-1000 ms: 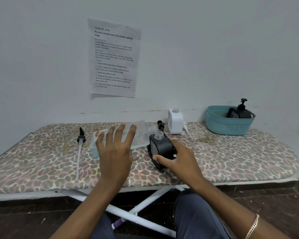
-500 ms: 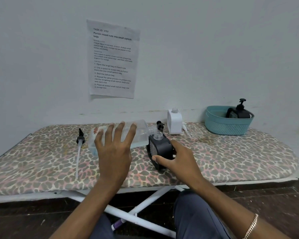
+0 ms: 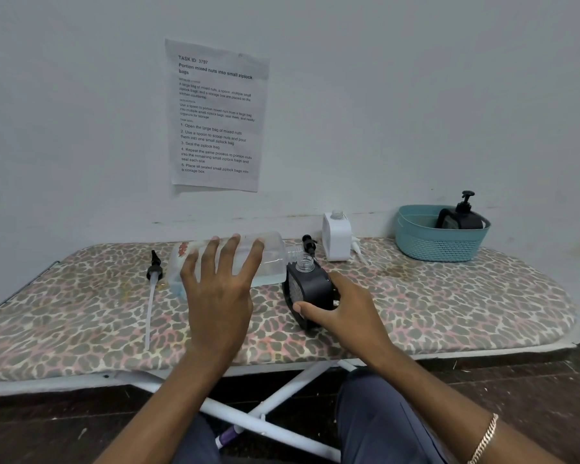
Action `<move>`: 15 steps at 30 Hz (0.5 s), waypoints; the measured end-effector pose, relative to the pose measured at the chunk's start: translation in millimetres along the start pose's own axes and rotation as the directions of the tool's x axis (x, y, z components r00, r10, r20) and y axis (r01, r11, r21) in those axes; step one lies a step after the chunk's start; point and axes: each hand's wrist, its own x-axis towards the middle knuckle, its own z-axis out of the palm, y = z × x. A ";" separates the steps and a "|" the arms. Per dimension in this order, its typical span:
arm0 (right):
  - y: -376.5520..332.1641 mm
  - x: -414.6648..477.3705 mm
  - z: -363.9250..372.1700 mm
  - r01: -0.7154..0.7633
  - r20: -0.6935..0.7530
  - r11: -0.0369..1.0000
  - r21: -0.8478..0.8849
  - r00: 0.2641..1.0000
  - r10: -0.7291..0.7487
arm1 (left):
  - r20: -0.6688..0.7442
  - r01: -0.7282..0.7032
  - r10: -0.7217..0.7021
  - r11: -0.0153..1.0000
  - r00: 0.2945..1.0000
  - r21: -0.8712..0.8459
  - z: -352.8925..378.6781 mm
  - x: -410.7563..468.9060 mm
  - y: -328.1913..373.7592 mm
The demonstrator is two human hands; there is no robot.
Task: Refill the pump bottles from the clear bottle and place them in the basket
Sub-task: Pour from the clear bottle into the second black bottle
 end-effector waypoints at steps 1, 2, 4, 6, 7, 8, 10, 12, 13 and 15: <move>0.1 0.0 0.1 0.001 0.001 1.000 -0.001 1.000 -0.001 | -0.002 -0.002 0.002 1.000 1.000 0.001 -0.3 0.3 0.0; 0.0 -0.1 0.0 0.001 0.001 1.000 0.000 1.000 -0.001 | -0.005 -0.003 0.003 1.000 1.000 0.002 -0.8 0.5 0.0; -0.1 -0.2 -0.1 0.001 0.001 1.000 -0.001 1.000 -0.001 | -0.006 -0.006 0.006 1.000 1.000 0.005 -1.7 0.8 0.1; 0.0 -0.3 -0.2 0.002 0.000 1.000 -0.006 1.000 -0.002 | -0.002 -0.007 0.007 1.000 1.000 0.013 -2.2 1.2 -0.1; 0.0 -0.2 -0.2 0.003 -0.002 1.000 -0.009 1.000 -0.003 | 0.000 -0.008 0.008 1.000 1.000 0.016 -2.4 1.3 -0.2; 0.0 0.0 -0.1 0.004 -0.003 1.000 -0.014 1.000 -0.004 | 0.001 -0.008 0.008 1.000 1.000 0.019 -2.7 1.5 -0.1; -0.7 0.1 -0.2 0.005 -0.004 1.000 -0.021 1.000 -0.005 | 0.001 -0.008 0.008 1.000 1.000 0.022 -2.8 1.7 -0.3; -1.9 -0.2 -0.8 0.007 0.001 1.000 -0.018 1.000 -0.007 | 0.000 -0.008 0.008 1.000 1.000 0.025 -2.8 1.8 -0.4; -2.5 -0.5 -1.0 0.007 0.003 1.000 -0.015 1.000 -0.007 | 0.001 -0.009 0.009 1.000 1.000 0.028 -2.8 1.8 -0.4; -3.2 -0.8 -1.5 0.006 0.002 1.000 -0.018 1.000 -0.006 | 0.004 -0.010 0.010 0.999 1.000 0.031 -2.9 2.0 -0.4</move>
